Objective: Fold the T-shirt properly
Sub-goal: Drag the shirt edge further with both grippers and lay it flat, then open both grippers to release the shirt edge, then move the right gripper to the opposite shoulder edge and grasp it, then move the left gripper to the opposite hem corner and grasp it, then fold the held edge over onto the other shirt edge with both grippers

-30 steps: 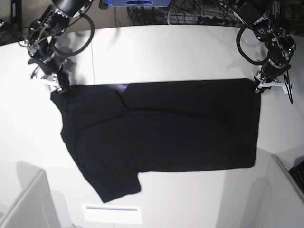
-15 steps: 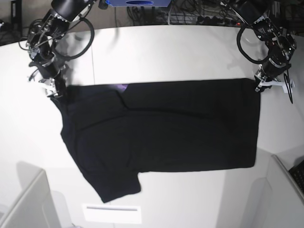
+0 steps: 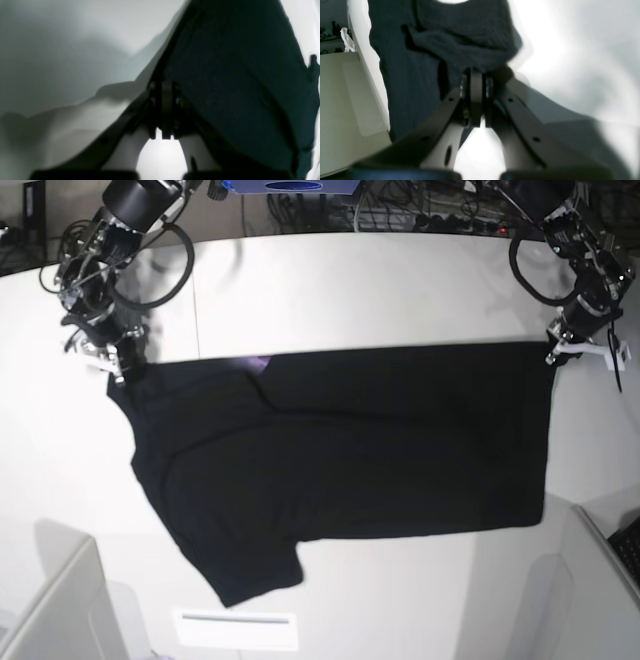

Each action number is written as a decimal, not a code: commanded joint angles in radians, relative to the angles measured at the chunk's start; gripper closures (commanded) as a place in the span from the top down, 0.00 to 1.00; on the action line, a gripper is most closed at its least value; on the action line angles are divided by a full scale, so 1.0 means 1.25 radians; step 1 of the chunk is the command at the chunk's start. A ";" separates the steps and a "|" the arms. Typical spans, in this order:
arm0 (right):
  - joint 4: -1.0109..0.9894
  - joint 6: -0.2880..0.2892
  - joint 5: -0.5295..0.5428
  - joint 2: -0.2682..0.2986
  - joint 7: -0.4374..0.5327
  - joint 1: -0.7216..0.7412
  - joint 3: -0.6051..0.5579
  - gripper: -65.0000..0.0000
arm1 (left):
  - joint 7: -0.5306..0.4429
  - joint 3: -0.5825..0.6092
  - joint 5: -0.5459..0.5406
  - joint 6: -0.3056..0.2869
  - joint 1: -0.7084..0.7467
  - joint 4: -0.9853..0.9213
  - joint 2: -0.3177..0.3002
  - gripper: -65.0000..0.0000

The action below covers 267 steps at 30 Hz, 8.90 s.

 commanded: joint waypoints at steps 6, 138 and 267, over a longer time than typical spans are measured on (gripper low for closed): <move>0.137 -0.009 -0.019 -0.006 -0.072 -0.107 0.005 0.00 | -0.015 -0.005 -0.016 -0.003 0.117 0.123 -0.041 0.00; -0.665 0.165 -0.390 0.164 0.172 0.567 -0.548 0.00 | -0.015 0.032 0.198 -0.006 -0.112 0.031 -0.155 0.65; 0.515 0.190 -0.018 0.113 -0.142 -0.401 -0.172 0.00 | 0.091 0.152 0.065 -0.067 0.172 0.242 -0.215 0.00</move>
